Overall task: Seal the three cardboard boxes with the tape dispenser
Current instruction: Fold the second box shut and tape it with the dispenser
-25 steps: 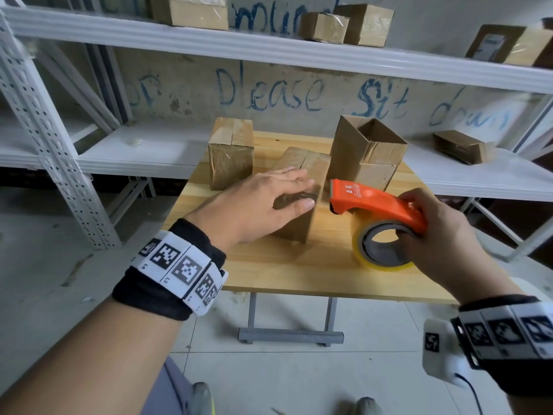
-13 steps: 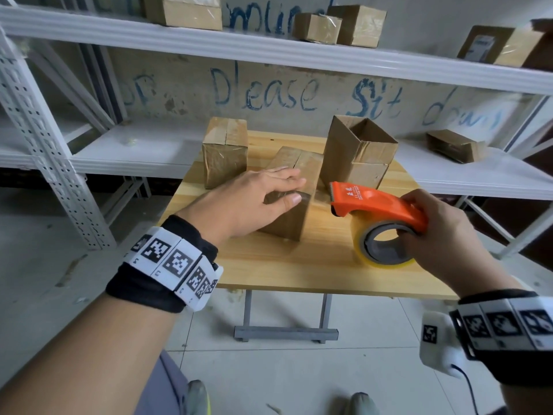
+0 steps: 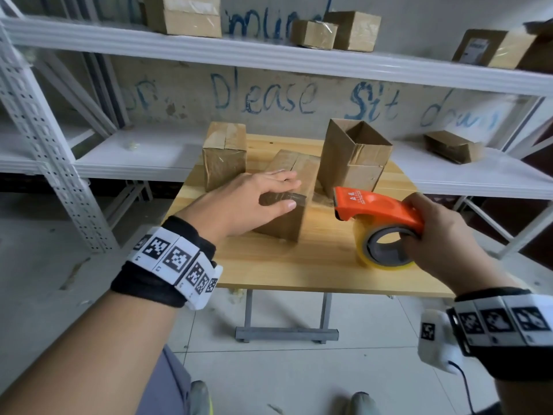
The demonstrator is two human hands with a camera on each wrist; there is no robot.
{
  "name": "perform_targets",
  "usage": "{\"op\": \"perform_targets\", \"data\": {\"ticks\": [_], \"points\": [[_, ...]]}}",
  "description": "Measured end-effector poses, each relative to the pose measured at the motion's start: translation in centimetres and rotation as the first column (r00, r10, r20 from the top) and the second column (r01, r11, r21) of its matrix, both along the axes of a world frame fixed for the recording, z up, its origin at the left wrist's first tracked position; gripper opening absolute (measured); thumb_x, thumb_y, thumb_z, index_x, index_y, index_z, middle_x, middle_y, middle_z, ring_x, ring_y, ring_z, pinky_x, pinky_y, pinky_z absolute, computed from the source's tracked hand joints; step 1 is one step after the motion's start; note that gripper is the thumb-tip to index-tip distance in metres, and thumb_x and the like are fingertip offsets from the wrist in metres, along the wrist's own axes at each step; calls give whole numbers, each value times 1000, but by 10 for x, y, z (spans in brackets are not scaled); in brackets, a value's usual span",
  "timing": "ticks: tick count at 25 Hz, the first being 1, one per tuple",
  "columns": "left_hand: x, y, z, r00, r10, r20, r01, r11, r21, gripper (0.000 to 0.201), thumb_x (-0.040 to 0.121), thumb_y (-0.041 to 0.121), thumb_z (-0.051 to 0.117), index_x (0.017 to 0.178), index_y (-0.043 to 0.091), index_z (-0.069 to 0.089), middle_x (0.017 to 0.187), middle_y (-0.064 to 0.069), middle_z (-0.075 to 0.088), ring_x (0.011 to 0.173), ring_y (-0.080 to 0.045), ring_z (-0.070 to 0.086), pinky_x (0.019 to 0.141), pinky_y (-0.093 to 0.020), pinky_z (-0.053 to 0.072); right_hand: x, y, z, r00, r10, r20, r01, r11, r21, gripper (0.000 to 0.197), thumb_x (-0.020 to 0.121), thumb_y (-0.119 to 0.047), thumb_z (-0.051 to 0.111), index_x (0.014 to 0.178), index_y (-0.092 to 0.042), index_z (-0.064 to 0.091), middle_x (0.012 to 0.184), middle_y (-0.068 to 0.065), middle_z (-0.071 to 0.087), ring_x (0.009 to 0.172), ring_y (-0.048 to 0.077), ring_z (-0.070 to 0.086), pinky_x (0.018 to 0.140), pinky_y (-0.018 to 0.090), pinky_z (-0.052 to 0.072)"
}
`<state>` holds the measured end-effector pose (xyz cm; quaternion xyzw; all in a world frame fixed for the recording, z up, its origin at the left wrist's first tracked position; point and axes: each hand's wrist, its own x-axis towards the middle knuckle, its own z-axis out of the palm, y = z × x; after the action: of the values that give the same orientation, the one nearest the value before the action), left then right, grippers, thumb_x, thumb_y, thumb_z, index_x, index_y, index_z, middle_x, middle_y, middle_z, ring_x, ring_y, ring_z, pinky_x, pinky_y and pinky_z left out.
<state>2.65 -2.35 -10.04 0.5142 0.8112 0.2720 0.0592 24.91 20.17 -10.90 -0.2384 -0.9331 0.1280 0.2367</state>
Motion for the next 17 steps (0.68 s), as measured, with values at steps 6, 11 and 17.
{"op": "perform_targets", "data": {"ticks": [6,11,17], "points": [[3,1,-1,1000,0,21,0,1000,3,56,96,52,58,149,44,42,159,33,26,147,11,19,123,-30,16,3,1,1,994,-50,99,46,998,43,34,69,9,63,95,-12,56,75,9,54,66,31,51,61,33,37],[8,5,0,999,-5,37,4,1000,29,59,95,51,62,150,40,44,160,29,28,146,13,17,121,-24,11,-17,-19,8,986,-91,140,74,990,117,30,77,8,61,99,-11,52,76,5,42,59,20,41,52,27,30],[10,10,0,1000,-4,10,3,1000,21,67,91,51,66,152,34,43,162,24,28,148,11,14,116,-17,5,-44,-42,22,966,-183,185,137,962,235,22,88,-2,51,108,-10,49,85,9,41,70,28,45,68,43,46]]}}
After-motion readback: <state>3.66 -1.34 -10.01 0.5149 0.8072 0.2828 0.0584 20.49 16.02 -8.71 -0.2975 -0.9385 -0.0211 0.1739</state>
